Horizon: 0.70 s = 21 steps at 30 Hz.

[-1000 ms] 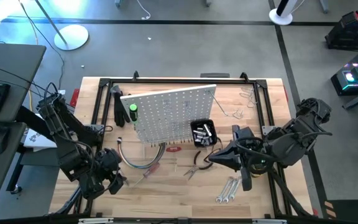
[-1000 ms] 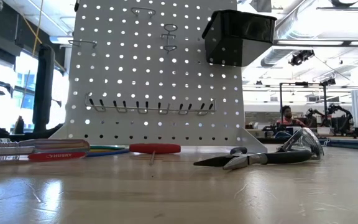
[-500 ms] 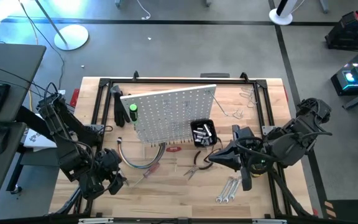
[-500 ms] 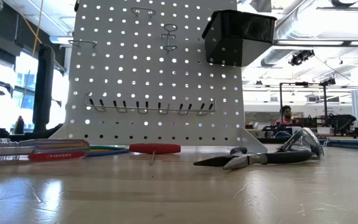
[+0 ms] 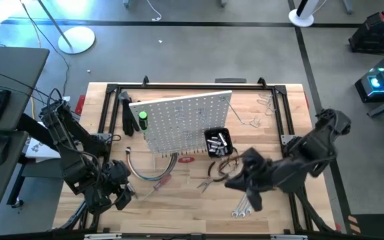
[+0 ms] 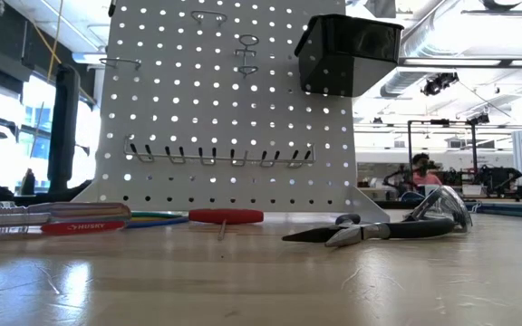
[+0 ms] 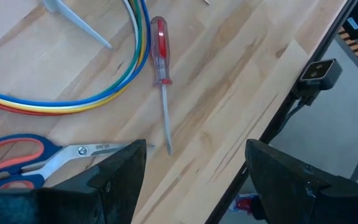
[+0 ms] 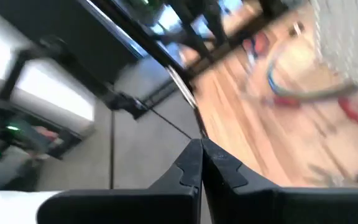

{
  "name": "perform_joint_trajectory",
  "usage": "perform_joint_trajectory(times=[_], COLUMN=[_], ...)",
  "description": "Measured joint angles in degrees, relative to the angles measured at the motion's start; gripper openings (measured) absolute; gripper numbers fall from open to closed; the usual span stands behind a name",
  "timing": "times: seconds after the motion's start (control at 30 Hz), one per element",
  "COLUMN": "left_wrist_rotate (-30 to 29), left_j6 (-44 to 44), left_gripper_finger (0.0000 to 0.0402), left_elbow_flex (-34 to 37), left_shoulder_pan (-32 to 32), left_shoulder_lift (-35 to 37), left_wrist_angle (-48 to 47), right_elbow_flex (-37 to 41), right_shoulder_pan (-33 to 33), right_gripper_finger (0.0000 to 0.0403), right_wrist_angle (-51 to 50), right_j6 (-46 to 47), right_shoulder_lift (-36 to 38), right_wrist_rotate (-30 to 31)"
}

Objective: Hang tools onto peg board
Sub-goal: Hang the red screwdriver on the peg board

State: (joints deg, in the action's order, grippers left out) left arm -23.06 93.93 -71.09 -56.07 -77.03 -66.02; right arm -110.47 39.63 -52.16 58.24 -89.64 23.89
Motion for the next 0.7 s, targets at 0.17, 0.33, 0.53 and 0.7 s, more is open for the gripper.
perform_joint_trajectory(times=[0.17, 0.33, 0.53, 0.7], left_wrist_rotate=[0.8, 3.3, 3.4, 3.3], left_j6=[1.3, 0.3, 0.0, 0.2], left_gripper_finger=[0.0268, 0.0268, 0.0268, 0.0268], left_elbow_flex=[0.0, 0.0, 0.0, 0.0], left_shoulder_pan=[0.7, 1.8, 1.8, 1.8], left_shoulder_lift=[0.0, 0.0, 0.0, 0.0], left_wrist_angle=[-0.3, -0.3, -0.3, -0.3], right_elbow_flex=[0.0, 0.0, 0.0, 0.0], right_shoulder_pan=[-0.2, -1.6, -2.1, -2.1], right_gripper_finger=[0.0, 0.0, 0.0, 0.0], right_wrist_angle=[1.4, 3.9, 3.9, 4.0], right_j6=[-0.2, -2.9, -3.2, -2.9], right_shoulder_lift=[-2.5, -3.5, -2.6, -2.4], right_wrist_rotate=[0.9, 1.6, 2.4, 2.5])
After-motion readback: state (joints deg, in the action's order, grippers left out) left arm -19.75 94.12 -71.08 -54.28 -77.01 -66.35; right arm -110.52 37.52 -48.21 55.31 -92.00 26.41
